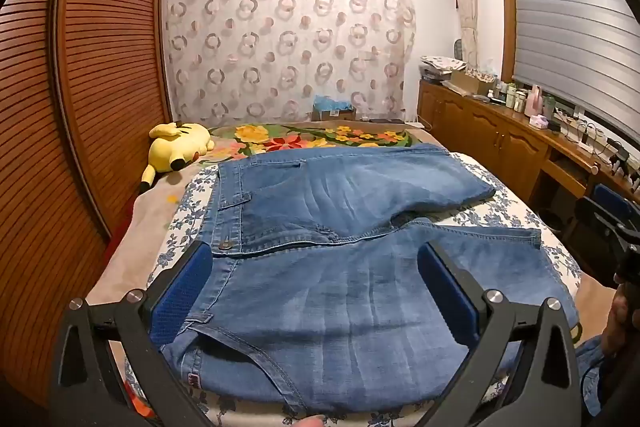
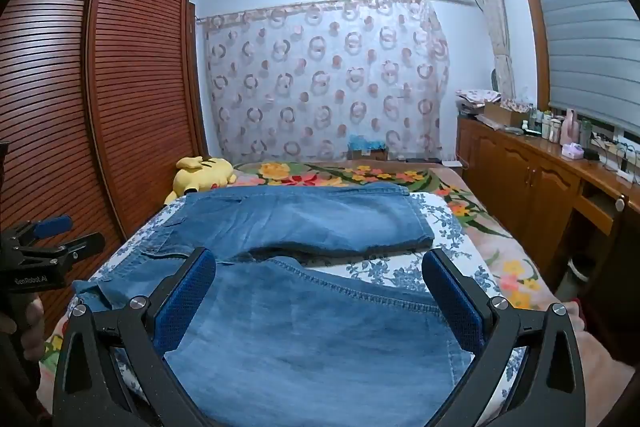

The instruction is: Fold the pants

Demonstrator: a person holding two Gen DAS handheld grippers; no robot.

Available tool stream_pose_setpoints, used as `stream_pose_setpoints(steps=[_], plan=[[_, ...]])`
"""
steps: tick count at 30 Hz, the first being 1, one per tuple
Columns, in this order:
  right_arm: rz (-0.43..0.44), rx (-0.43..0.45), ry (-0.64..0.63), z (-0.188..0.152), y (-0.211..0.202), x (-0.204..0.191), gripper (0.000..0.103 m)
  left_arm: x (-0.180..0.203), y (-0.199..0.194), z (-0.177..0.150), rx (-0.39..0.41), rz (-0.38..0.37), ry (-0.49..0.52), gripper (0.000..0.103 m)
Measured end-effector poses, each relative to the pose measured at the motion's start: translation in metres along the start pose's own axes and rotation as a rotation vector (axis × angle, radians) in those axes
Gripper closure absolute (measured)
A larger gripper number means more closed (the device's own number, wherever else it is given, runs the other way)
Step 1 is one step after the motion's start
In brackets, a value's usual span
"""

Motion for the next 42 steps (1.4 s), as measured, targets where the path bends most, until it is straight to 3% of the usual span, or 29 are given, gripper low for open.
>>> stream_pose_setpoints(steps=[42], plan=[[-0.007, -0.011, 0.013, -0.0023, 0.0001, 0.0007, 0.000, -0.0007, 0.0004, 0.0011, 0.012, 0.005, 0.007, 0.000]])
Point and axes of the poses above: each gripper's, at about its wrist camera, not at the fingertips, and y roughly the way its jaws point, x to its right, z to its top, the point moved 8 cm from there along y, roughly the way its jaws point, and after that the axes turned 7 degrees about z, right-handed, at the moved point
